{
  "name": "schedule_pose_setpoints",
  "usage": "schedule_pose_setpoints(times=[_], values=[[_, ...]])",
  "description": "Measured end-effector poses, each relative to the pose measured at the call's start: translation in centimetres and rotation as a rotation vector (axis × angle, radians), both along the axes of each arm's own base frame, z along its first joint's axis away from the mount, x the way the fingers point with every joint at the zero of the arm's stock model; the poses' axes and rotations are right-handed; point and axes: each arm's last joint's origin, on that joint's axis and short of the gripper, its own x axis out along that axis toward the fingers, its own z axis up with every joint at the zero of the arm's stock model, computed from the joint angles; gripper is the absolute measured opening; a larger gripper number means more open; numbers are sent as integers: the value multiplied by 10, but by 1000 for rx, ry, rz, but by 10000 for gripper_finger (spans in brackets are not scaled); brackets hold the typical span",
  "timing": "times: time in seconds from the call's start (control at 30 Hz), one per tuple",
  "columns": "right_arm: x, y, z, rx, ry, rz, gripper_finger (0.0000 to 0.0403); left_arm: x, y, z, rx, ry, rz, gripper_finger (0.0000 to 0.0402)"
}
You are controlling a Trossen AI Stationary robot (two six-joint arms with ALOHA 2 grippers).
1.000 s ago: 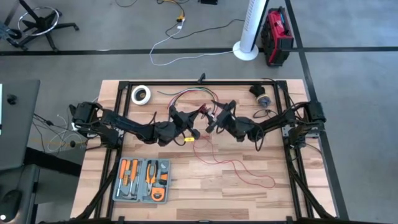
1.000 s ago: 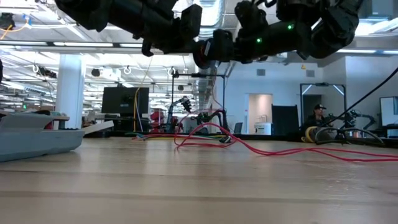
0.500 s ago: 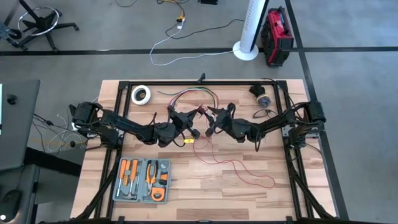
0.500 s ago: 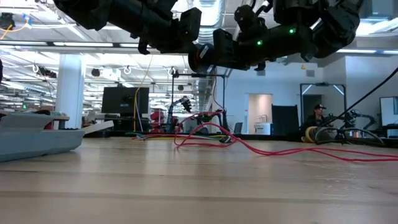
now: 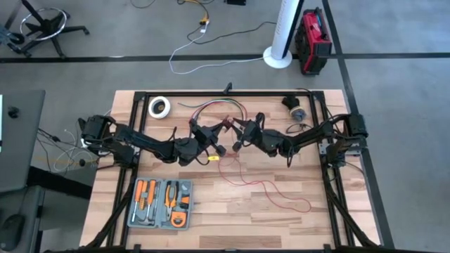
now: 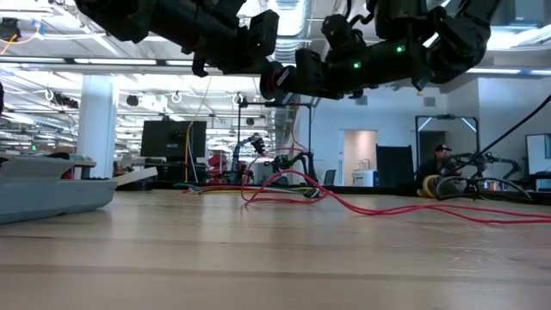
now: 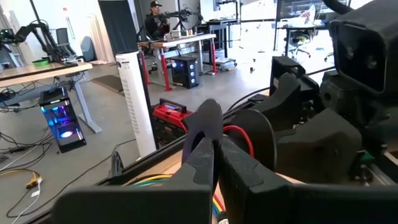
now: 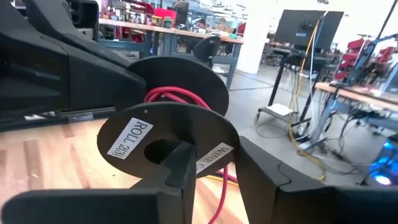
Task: Coil cords
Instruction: Coil the red wire on the black spool
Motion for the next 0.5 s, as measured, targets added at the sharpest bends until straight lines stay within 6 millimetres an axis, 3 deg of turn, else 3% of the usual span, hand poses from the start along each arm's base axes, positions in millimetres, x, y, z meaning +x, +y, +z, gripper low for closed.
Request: schedule_pose_setpoints(times=[0.17,0.5], values=[[0,1,1,-48,32,3,76,0,0,0,-23,-22,-23,1],[0,6,0,-160,125,-12,126,0,-1,-1,-46,-27,-28,1]])
